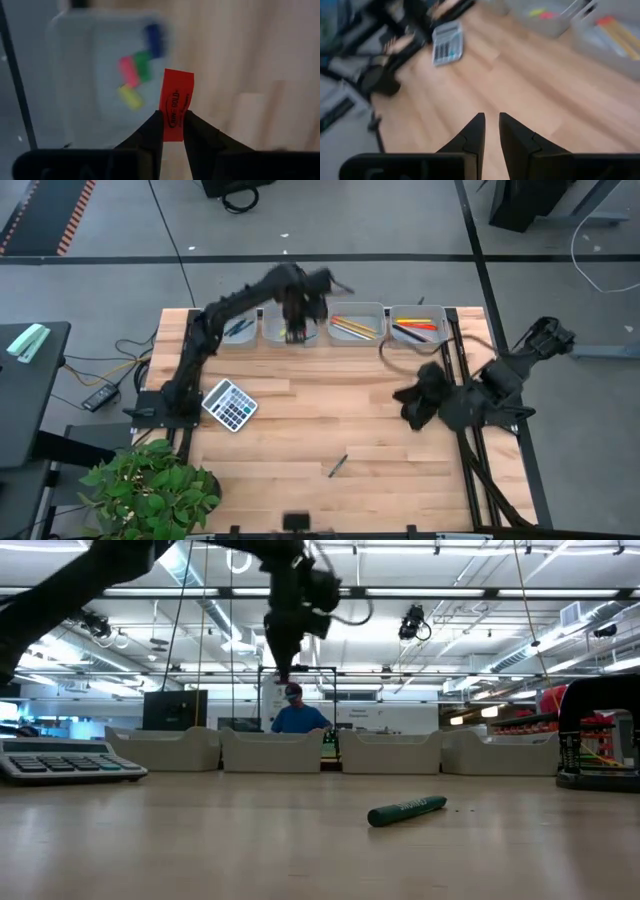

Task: Sort crayons/erasers/pens/pencils in bins
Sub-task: Put the red eraser into the gray bin, then put the green crayon into the gray bin

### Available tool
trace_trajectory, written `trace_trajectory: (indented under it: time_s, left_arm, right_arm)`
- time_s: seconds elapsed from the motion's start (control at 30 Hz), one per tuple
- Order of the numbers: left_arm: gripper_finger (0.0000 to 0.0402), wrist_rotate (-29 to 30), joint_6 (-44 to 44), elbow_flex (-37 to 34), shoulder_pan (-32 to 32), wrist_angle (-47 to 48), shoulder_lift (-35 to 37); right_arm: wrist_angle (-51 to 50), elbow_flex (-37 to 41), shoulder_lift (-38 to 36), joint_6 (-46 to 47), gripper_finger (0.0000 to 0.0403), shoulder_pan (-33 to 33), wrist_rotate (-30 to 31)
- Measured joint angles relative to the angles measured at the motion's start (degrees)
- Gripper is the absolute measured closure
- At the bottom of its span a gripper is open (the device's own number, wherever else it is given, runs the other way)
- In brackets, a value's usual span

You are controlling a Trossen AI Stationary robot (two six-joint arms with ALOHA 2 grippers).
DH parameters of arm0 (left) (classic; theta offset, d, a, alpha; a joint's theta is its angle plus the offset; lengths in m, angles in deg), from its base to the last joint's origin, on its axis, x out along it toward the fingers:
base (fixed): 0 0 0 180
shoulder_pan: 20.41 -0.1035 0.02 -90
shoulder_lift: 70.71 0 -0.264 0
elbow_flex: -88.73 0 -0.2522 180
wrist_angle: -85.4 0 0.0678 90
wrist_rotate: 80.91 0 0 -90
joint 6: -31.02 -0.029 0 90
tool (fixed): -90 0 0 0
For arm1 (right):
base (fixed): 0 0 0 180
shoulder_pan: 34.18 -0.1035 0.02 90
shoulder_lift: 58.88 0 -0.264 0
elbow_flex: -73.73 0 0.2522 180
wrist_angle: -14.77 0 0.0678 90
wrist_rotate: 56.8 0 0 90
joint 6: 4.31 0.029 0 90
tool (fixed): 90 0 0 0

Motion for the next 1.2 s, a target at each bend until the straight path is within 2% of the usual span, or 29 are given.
trace_trajectory:
  time_s: [0.2,0.37,0.63,0.77,0.93,1.2]
  left_arm:
    - [0.0332,-0.7,0.7,-0.2,-10.3,-7.6,0.0]
    - [0.0330,-5.9,3.5,-0.2,-15.2,-11.8,-0.7]
    - [0.0341,-7.1,1.5,-0.2,-14.9,-8.5,-4.8]
    - [0.0338,-3.5,2.6,-0.2,-14.3,-10.7,-7.6]
    - [0.0340,-2.6,6.5,-0.2,-14.2,-11.6,-11.4]
    - [0.0348,-2.2,6.6,-0.2,-13.2,-10.8,-16.0]
  right_arm:
    - [0.2,0.0,-5.6,-3.1,0.0338,9.1,4.4]
    - [0.2,0.0,-9.6,-7.0,0.0338,16.7,5.4]
    - [1.7,0.0,-12.9,-7.0,0.0338,24.9,5.4]
    - [3.3,0.0,-12.9,-7.0,0.0338,27.8,5.3]
    - [5.5,0.0,-12.8,-7.1,0.0338,29.9,3.2]
    - [5.9,0.0,-12.7,-4.5,0.0338,30.9,-0.5]
